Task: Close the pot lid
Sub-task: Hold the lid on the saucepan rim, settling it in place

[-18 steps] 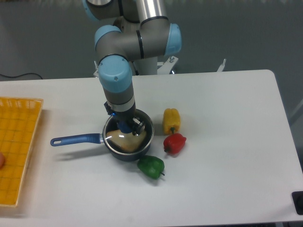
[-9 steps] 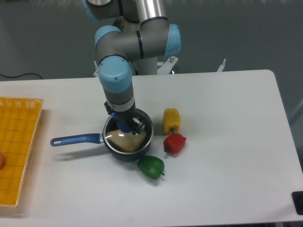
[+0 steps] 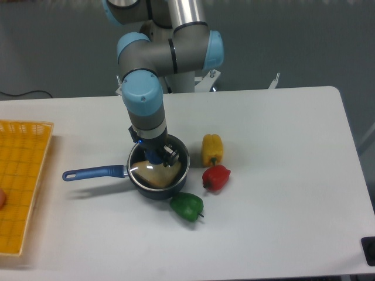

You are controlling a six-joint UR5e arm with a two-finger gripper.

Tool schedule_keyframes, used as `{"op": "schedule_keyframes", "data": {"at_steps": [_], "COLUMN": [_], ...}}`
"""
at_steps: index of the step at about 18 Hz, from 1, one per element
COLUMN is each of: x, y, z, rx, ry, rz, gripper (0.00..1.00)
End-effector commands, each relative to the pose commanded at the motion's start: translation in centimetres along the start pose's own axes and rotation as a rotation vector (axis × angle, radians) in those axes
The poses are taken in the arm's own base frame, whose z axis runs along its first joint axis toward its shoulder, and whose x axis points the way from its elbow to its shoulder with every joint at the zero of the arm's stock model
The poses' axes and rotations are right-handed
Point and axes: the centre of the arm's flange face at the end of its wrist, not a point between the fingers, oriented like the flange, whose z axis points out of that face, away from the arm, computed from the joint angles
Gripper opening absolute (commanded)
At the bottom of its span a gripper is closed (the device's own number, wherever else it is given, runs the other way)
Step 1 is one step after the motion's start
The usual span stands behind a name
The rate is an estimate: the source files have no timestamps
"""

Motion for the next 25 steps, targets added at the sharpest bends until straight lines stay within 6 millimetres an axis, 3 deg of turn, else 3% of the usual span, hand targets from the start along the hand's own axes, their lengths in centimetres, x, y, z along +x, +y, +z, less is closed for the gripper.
{"op": "schedule_keyframes", "data": {"at_steps": [25], "x": [0.20], "y": [-0.57], "z": [0.81], "rx": [-0.006], "ry": [-0.001], "rz": [-0.002], "gripper": [0.47]}}
